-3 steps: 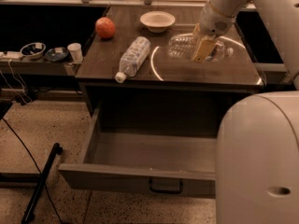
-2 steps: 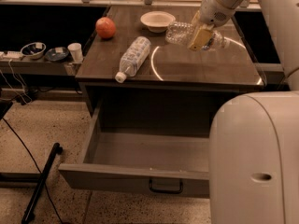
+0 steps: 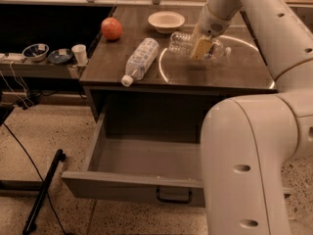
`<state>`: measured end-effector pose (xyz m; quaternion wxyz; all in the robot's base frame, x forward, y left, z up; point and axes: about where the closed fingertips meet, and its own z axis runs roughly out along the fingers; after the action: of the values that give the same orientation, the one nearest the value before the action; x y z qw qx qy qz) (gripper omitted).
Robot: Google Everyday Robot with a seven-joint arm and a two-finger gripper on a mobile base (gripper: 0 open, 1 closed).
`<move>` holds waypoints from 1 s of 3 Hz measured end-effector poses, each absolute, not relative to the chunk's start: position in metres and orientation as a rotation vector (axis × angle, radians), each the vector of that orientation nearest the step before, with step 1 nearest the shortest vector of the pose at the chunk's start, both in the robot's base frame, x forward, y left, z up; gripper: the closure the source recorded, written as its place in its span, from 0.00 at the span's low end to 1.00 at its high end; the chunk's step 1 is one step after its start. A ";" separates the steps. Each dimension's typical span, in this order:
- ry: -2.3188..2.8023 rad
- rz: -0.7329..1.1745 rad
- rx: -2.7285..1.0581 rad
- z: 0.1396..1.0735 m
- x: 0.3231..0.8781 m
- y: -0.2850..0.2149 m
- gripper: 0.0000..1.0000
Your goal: Pick water bottle from top drawer and place on counter
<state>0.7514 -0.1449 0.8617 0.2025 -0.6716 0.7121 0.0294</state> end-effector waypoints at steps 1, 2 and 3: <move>1.987 0.123 -1.910 0.833 0.757 -0.138 0.00; 1.987 0.123 -1.911 0.833 0.757 -0.138 0.00; 1.965 0.118 -1.927 0.836 0.756 -0.140 0.00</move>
Offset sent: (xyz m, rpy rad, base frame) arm 0.0031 0.0056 -0.0232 -0.0007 0.0324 0.0227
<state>0.7559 -0.1398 0.8357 0.1920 -0.6866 0.7000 0.0420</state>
